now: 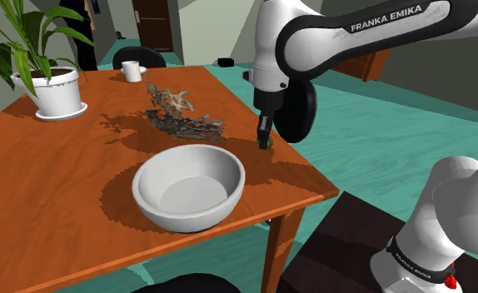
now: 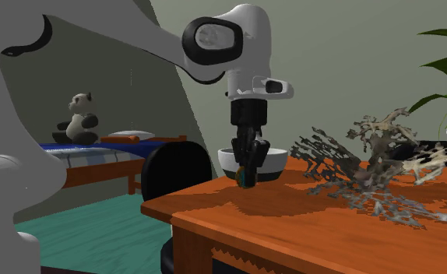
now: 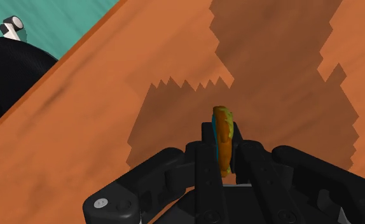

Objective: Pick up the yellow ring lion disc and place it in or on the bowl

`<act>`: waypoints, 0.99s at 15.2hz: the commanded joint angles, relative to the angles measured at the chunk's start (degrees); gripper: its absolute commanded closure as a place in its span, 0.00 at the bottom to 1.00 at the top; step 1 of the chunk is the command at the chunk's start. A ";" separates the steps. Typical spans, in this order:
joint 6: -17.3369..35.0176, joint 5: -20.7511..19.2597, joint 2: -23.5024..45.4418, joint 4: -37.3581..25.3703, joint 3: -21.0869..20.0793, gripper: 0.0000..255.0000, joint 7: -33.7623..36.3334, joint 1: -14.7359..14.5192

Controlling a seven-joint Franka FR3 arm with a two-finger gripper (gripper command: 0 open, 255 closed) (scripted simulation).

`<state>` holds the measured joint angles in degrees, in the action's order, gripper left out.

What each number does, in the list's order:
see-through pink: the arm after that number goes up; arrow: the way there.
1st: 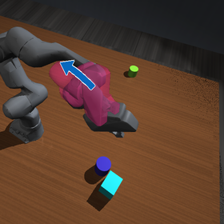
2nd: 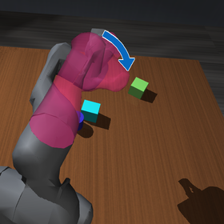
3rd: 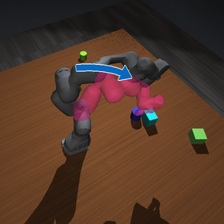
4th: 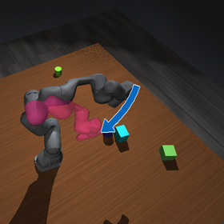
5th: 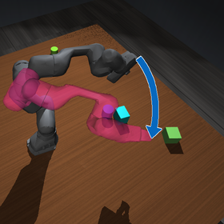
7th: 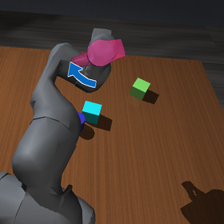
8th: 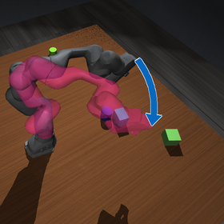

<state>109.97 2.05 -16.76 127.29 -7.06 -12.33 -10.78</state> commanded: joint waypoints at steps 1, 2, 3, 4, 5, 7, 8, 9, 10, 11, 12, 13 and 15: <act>-1.41 0.00 -0.16 -1.22 -0.01 1.00 0.06 -0.01; -2.19 0.00 -0.27 -1.89 0.02 1.00 0.06 -0.01; -2.97 -0.01 -0.37 -2.57 0.04 1.00 0.05 0.00; -3.74 -0.01 -0.46 -3.26 0.06 1.00 0.05 0.01; -4.52 -0.02 -0.53 -3.96 0.08 1.00 0.05 0.02; -6.07 -0.03 -0.64 -5.40 0.12 1.00 0.05 0.03; -6.84 -0.04 -0.67 -6.14 0.14 1.00 0.05 0.04; -7.61 -0.05 -0.69 -6.89 0.16 1.00 0.05 0.05; -8.38 -0.06 -0.70 -7.65 0.18 1.00 0.05 0.06; -9.15 -0.07 -0.70 -8.42 0.19 1.00 0.06 0.07; -9.92 -0.08 -0.68 -9.21 0.21 1.00 0.06 0.08; -10.69 -0.09 -0.66 -10.01 0.22 1.00 0.06 0.09; -12.23 -0.12 -0.56 -11.64 0.25 1.00 0.08 0.11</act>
<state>98.59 1.92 -17.23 116.39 -6.77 -12.34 -10.65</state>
